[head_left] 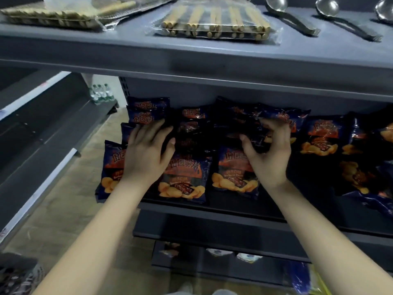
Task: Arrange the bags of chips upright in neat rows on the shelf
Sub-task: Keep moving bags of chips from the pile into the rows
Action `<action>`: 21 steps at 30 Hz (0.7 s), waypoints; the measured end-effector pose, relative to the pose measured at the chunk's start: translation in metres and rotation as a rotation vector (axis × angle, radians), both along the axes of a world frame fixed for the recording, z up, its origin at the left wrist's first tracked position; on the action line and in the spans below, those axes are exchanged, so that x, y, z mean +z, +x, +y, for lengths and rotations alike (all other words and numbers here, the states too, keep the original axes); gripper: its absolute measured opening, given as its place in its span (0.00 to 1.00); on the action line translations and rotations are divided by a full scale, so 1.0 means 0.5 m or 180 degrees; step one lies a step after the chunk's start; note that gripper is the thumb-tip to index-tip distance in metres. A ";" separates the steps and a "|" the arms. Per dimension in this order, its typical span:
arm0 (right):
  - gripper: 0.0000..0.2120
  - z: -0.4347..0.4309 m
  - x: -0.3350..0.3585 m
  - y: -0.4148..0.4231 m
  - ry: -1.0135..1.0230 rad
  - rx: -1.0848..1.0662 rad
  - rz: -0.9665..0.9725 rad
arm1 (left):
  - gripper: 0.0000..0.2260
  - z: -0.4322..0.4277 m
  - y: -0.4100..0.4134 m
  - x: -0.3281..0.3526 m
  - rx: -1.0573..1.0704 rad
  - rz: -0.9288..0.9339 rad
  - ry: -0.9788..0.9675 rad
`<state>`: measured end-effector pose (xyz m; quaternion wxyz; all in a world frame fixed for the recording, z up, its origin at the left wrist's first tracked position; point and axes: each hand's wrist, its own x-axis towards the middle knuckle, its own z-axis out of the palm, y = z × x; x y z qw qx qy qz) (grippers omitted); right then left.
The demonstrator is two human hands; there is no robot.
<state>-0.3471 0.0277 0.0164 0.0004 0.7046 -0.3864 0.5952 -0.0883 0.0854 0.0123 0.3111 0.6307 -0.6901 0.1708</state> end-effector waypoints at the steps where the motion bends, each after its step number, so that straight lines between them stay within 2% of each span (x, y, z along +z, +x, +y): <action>1: 0.20 -0.001 0.013 0.028 -0.0099 0.0130 0.0068 | 0.19 0.014 0.014 0.001 0.0088 0.0043 -0.0013; 4: 0.19 0.014 0.020 0.119 -0.0139 0.0705 0.0402 | 0.20 0.064 0.055 -0.004 0.0414 0.0139 0.0057; 7: 0.21 0.039 -0.017 0.193 0.0027 0.1212 0.1060 | 0.24 0.117 0.093 -0.027 0.0787 0.0228 0.0213; 10: 0.26 0.049 -0.064 0.235 0.0069 0.1102 0.1852 | 0.30 0.162 0.125 -0.069 0.1065 0.0282 0.0487; 13: 0.27 0.047 -0.098 0.249 -0.0135 0.0878 0.2285 | 0.36 0.187 0.134 -0.125 0.1048 0.0210 0.0643; 16: 0.27 0.037 -0.117 0.247 -0.0365 0.0766 0.2491 | 0.38 0.185 0.124 -0.175 0.0835 0.0338 0.0755; 21: 0.24 0.029 -0.134 0.247 -0.0537 0.0709 0.2461 | 0.37 0.151 0.118 -0.209 0.0845 0.0407 0.0930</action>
